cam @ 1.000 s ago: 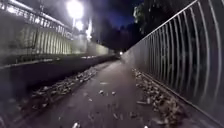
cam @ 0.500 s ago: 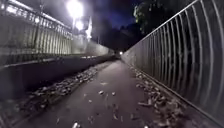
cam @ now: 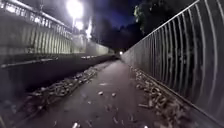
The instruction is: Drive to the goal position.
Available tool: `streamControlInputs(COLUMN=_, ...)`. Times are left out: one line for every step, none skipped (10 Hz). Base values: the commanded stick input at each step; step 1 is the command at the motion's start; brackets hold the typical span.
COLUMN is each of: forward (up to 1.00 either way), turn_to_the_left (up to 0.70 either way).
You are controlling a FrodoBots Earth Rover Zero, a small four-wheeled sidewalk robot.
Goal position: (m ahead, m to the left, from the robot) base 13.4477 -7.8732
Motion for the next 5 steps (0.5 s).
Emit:
streamControlInputs(forward=0.3, turn_to_the_left=0.01)
streamControlInputs(forward=0.3, turn_to_the_left=0.01)
streamControlInputs(forward=0.3, turn_to_the_left=0.01)
streamControlInputs(forward=0.3, turn_to_the_left=0.01)
streamControlInputs(forward=0.3, turn_to_the_left=0.01)
